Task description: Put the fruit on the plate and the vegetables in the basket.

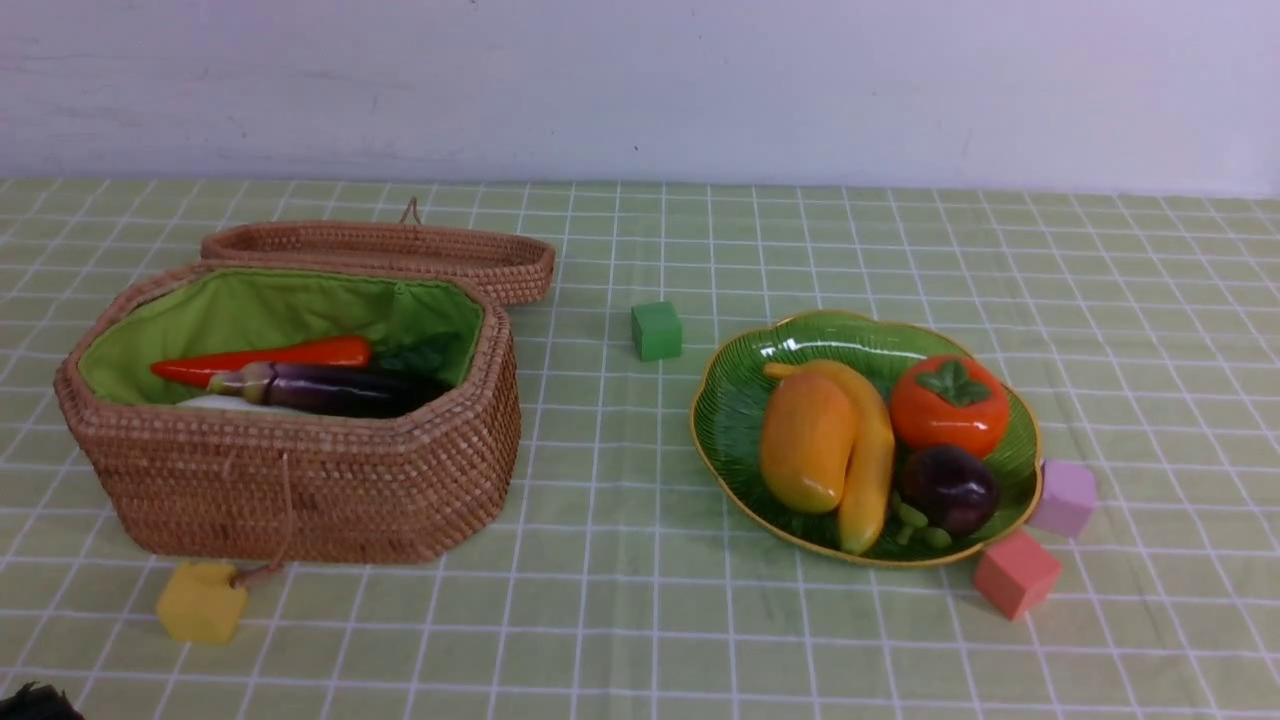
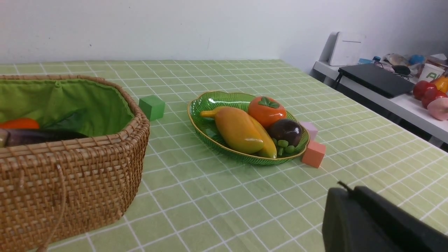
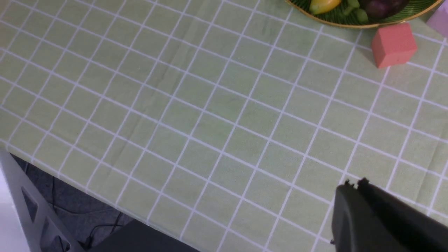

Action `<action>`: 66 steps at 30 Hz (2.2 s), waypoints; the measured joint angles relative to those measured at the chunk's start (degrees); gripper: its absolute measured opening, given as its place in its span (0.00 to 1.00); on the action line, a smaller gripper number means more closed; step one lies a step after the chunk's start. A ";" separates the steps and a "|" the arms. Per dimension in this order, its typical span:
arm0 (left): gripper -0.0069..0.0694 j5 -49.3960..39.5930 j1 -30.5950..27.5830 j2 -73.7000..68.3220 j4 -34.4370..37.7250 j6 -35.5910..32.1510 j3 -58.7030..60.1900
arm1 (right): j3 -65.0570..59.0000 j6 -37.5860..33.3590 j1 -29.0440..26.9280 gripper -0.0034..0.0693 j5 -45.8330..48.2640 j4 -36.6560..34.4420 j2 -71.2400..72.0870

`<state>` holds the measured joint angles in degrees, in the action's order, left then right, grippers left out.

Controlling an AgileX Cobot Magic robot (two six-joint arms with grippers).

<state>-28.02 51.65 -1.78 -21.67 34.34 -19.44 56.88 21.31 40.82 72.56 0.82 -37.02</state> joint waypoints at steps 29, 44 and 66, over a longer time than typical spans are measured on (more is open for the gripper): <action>0.13 -0.20 0.00 0.00 -0.05 0.00 0.00 | -57.76 -30.60 -38.44 0.02 -49.24 -15.59 37.66; 0.15 -0.20 0.00 0.00 -0.05 0.00 0.00 | -57.76 -29.92 -38.44 0.04 -49.24 -15.44 37.66; 0.07 7.08 -19.47 0.00 8.00 -12.01 5.25 | -57.76 -29.92 -38.44 0.05 -49.18 -15.42 37.66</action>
<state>-20.94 32.18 -1.78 -13.68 22.34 -14.18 -0.88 -8.61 2.38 23.37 -14.60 0.64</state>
